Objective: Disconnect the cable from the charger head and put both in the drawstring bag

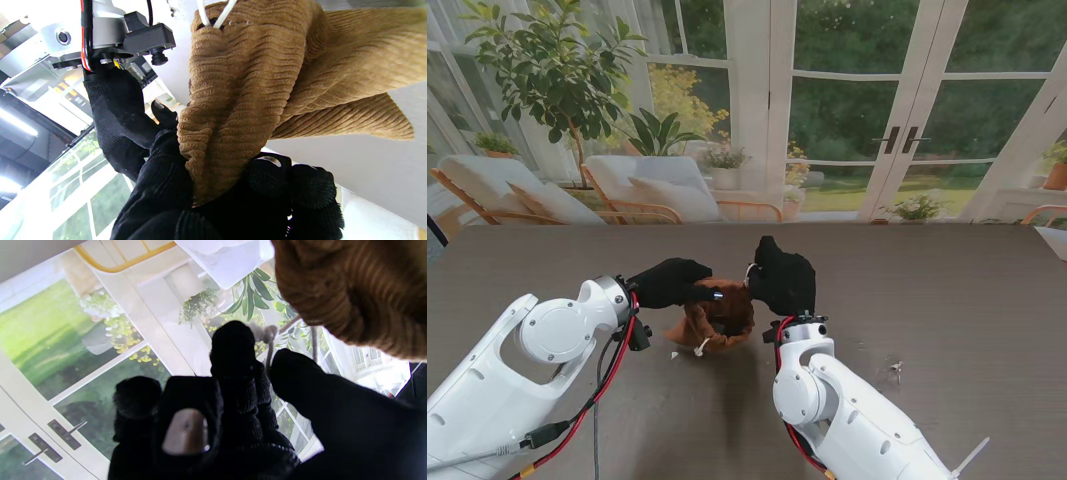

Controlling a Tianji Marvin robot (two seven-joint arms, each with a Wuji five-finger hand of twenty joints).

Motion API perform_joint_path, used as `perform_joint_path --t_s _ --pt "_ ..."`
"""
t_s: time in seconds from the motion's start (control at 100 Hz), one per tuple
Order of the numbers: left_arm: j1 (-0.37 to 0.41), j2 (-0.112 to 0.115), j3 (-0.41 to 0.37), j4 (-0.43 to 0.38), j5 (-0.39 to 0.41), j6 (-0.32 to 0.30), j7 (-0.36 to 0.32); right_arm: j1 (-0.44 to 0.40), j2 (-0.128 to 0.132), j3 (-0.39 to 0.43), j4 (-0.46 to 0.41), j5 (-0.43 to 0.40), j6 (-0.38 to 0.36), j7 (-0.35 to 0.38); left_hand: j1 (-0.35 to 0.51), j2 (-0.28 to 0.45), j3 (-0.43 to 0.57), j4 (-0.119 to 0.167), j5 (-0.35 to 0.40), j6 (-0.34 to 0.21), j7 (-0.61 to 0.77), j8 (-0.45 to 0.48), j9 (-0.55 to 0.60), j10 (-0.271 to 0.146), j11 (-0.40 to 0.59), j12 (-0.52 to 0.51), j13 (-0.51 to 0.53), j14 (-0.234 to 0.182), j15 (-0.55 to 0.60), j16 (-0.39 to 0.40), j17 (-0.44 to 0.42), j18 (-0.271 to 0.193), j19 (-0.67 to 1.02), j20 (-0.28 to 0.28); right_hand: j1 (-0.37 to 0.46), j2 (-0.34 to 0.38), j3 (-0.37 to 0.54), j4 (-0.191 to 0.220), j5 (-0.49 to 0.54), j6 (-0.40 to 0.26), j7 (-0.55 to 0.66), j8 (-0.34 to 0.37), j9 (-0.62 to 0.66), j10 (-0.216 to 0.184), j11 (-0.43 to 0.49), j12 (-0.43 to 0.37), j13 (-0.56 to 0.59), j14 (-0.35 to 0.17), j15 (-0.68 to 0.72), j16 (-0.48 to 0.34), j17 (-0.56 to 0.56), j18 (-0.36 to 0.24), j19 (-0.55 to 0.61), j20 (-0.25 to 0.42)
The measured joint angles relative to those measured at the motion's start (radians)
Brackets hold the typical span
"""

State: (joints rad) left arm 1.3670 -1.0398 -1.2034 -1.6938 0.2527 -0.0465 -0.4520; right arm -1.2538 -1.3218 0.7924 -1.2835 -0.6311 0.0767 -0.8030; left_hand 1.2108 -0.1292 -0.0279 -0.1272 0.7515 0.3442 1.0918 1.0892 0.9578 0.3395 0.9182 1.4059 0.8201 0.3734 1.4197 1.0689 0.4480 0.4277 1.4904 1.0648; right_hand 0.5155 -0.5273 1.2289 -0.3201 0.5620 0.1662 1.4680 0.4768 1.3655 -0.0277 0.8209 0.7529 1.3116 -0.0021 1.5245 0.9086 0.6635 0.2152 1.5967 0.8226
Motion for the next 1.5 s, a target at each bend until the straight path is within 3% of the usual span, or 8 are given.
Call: perform_joint_path --t_s 0.22,0.51,0.78,1.05,1.32,1.43,1.5 --pt "0.014 -0.001 -0.016 -0.006 0.008 0.012 0.007 0.003 0.002 0.013 -0.008 -0.005 -0.042 0.0 0.0 0.0 0.0 0.0 0.0 0.0 0.0 -0.001 0.0 0.0 0.0 0.0 0.0 0.0 0.0 0.0 0.0 0.0 0.0 0.0 -0.016 0.0 0.001 0.0 0.0 -0.016 0.008 0.0 0.0 -0.003 0.014 0.0 0.0 -0.003 0.0 0.0 0.0 -0.001 0.0 -0.025" --pt "0.032 -0.001 -0.035 -0.015 0.016 0.02 0.017 0.044 0.031 0.01 0.002 -0.105 -0.066 0.019 0.0 0.0 -0.005 0.0 -0.001 0.0 0.0 -0.004 0.0 0.0 0.0 -0.001 0.0 0.0 0.0 0.0 0.0 0.0 0.0 0.0 -0.016 0.0 0.001 0.0 0.0 -0.034 0.009 0.014 0.0 -0.011 0.03 0.0 0.0 -0.012 0.0 0.0 0.0 -0.013 0.0 -0.025" --pt "0.041 0.0 -0.046 -0.027 0.023 0.029 0.015 0.088 0.092 0.014 0.002 -0.241 -0.131 0.09 0.0 0.0 -0.005 0.0 -0.001 0.0 -0.001 -0.007 0.0 0.0 0.0 -0.001 0.0 0.0 0.0 0.0 0.0 0.0 0.0 0.0 -0.024 0.0 0.001 -0.014 0.0 -0.047 0.01 0.023 0.0 -0.024 0.052 0.003 0.0 -0.024 0.002 0.0 0.0 -0.037 0.0 -0.025" --pt "0.047 0.0 -0.051 -0.031 0.031 0.031 0.016 0.123 0.135 0.018 0.004 -0.355 -0.148 0.109 0.0 0.0 -0.008 0.0 -0.004 0.0 -0.01 -0.021 -0.002 0.0 -0.003 -0.008 0.0 0.0 0.0 -0.008 0.0 0.0 0.0 0.0 -0.024 0.0 0.0 -0.015 0.0 -0.061 0.01 0.035 0.0 -0.035 0.056 0.016 0.0 -0.038 0.016 0.008 0.0 -0.062 0.023 -0.025" --pt "0.061 -0.003 -0.062 -0.035 0.043 0.042 0.043 0.142 0.176 0.028 -0.004 -0.44 -0.198 0.131 0.0 0.0 -0.008 0.001 -0.015 0.0 -0.026 -0.065 -0.015 0.001 -0.077 -0.082 -0.022 0.018 -0.098 -0.061 -0.025 0.0 -0.058 -0.04 -0.025 0.0 -0.001 -0.016 0.001 -0.074 0.01 0.047 0.0 -0.044 0.065 0.027 0.0 -0.048 0.017 0.011 0.0 -0.076 0.024 -0.025" --pt "0.062 -0.004 -0.062 -0.035 0.043 0.042 0.046 0.145 0.186 0.031 -0.011 -0.458 -0.191 0.133 0.0 0.0 -0.008 0.001 -0.015 0.0 -0.026 -0.067 -0.016 0.001 -0.081 -0.091 -0.022 0.018 -0.104 -0.062 -0.025 0.0 -0.06 -0.042 -0.025 0.0 -0.001 -0.016 0.001 -0.075 0.01 0.048 0.0 -0.047 0.066 0.029 0.0 -0.052 0.019 0.012 0.0 -0.077 0.031 -0.025" --pt "0.061 -0.004 -0.061 -0.034 0.038 0.041 0.047 0.144 0.188 0.03 -0.017 -0.465 -0.147 0.134 0.0 -0.001 -0.008 0.001 -0.015 0.0 -0.027 -0.068 -0.016 0.001 -0.082 -0.093 -0.022 0.018 -0.105 -0.062 -0.025 0.0 -0.06 -0.042 -0.025 0.0 -0.002 -0.017 0.002 -0.077 0.01 0.049 0.0 -0.05 0.066 0.029 0.0 -0.055 0.021 0.021 0.0 -0.088 0.031 -0.025"
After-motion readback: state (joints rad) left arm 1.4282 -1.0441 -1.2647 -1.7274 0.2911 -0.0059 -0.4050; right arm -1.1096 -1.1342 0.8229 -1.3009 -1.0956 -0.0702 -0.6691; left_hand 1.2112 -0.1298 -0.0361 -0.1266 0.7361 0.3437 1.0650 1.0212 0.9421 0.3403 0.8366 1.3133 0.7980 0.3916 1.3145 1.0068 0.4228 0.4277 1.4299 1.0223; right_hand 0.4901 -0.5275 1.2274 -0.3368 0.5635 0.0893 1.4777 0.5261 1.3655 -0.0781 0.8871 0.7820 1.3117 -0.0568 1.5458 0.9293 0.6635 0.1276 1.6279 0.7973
